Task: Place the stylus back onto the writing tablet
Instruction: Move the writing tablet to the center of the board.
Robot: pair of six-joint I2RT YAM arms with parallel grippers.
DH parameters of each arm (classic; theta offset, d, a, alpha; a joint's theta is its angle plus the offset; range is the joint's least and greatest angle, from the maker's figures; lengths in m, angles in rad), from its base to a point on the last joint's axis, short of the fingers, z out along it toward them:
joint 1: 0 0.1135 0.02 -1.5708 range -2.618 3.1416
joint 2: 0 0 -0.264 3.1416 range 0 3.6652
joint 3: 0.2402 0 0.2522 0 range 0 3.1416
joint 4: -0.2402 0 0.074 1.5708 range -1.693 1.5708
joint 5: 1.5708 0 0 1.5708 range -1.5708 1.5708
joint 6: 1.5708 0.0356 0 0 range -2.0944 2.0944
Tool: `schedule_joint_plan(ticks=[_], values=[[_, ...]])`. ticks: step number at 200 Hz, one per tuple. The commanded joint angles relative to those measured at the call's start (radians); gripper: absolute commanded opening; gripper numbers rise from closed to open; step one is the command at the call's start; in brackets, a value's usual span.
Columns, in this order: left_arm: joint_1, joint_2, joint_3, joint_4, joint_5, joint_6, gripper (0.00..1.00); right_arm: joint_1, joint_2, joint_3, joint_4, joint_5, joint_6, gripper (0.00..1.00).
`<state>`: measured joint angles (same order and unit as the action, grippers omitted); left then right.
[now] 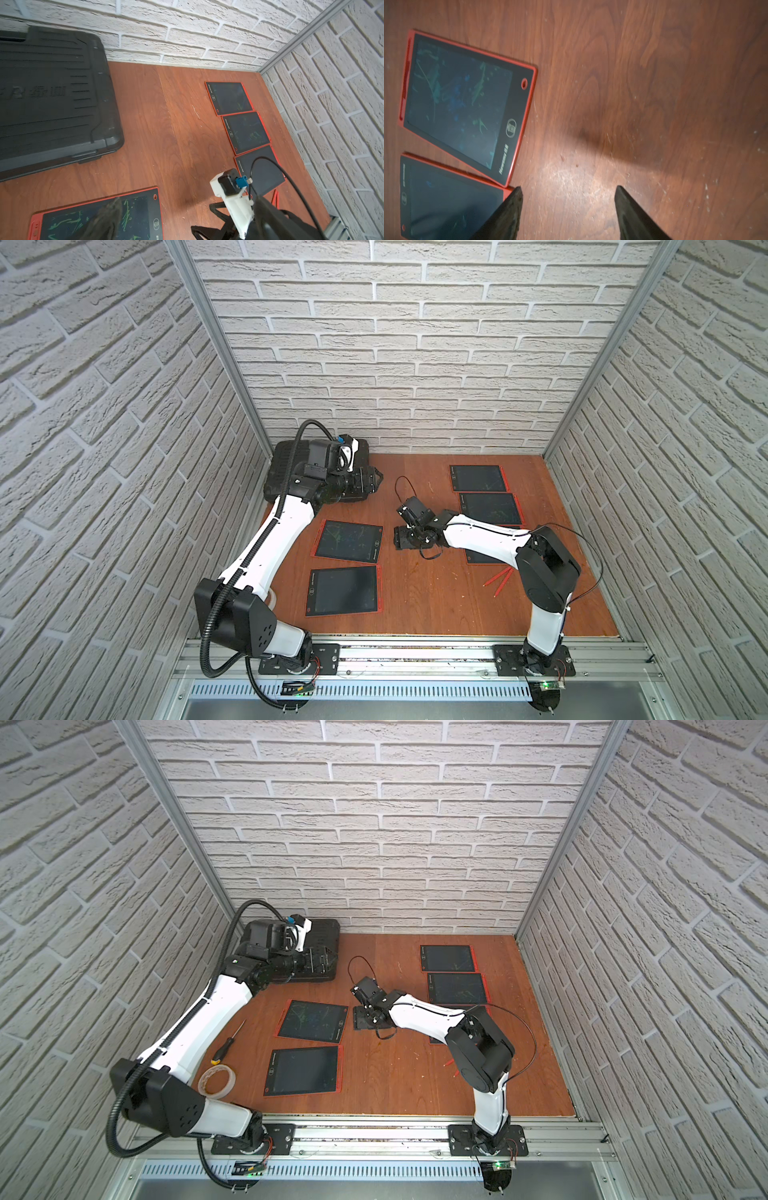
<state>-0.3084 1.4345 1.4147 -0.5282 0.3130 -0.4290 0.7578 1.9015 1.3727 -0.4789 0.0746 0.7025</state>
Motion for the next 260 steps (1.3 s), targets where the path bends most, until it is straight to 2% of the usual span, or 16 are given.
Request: schedule_joint_plan(ticks=[1, 44, 76, 124, 166, 188, 208, 260], values=[[0.003, -0.044, 0.025, 0.02, 0.048, -0.025, 0.98, 0.037, 0.03, 0.068, -0.056, 0.069, 0.012, 0.7], [0.063, -0.084, -0.056, 0.208, 0.187, -0.115, 0.98, 0.069, 0.111, 0.167, -0.119, 0.129, 0.015, 0.7], [0.065, -0.079, -0.048, 0.226, 0.231, -0.109, 0.98, 0.084, 0.169, 0.232, -0.142, 0.138, 0.018, 0.79], [0.051, -0.023, 0.034, 0.247, 0.241, -0.077, 0.98, 0.108, 0.264, 0.344, -0.195, 0.151, 0.015, 0.88], [0.044, 0.046, 0.039, 0.339, 0.254, -0.062, 0.98, 0.13, 0.31, 0.405, -0.232, 0.201, 0.006, 0.94], [0.047, 0.058, 0.009, 0.368, 0.263, -0.045, 0.98, 0.135, 0.324, 0.425, -0.251, 0.22, -0.004, 0.96], [0.064, 0.061, -0.022, 0.402, 0.294, -0.079, 0.98, 0.141, 0.329, 0.432, -0.256, 0.239, -0.014, 0.96], [0.069, 0.054, -0.049, 0.37, 0.292, -0.068, 0.98, 0.144, 0.392, 0.491, -0.265, 0.223, -0.016, 0.96]])
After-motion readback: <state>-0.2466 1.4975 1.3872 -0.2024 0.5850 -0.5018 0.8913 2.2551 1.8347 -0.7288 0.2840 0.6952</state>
